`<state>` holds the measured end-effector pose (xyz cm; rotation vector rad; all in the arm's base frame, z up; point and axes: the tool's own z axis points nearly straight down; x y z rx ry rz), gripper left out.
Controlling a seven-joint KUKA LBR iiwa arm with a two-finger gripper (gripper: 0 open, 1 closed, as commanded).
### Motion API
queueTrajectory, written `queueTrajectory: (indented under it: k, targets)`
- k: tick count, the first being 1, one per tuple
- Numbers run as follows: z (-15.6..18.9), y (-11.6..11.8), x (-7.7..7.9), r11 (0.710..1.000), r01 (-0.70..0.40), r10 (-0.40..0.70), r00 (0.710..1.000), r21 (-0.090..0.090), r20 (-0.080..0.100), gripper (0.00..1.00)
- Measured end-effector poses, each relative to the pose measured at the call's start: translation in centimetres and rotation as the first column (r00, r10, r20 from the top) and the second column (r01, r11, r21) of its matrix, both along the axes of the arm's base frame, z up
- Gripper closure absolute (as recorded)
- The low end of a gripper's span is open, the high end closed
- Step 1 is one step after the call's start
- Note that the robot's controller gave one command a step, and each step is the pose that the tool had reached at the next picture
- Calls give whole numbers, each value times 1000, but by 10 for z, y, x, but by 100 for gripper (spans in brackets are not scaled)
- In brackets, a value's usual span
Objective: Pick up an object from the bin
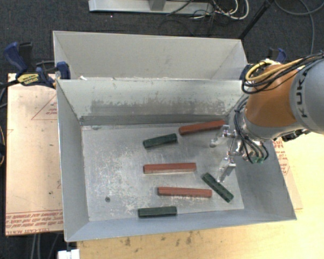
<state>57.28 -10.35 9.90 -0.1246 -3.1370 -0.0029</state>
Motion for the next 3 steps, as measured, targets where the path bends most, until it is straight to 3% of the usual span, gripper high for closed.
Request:
queueTrajectory:
  k: [1, 2, 3]
  targets:
    - [-20, 72, 8, 997, -81, 81, 996, -6, 24, 100]
    - [-20, 72, 8, 997, -81, 81, 996, -6, 24, 100]
    - [135, 68, 30, 998, -61, 61, 998, -2, 10, 100]
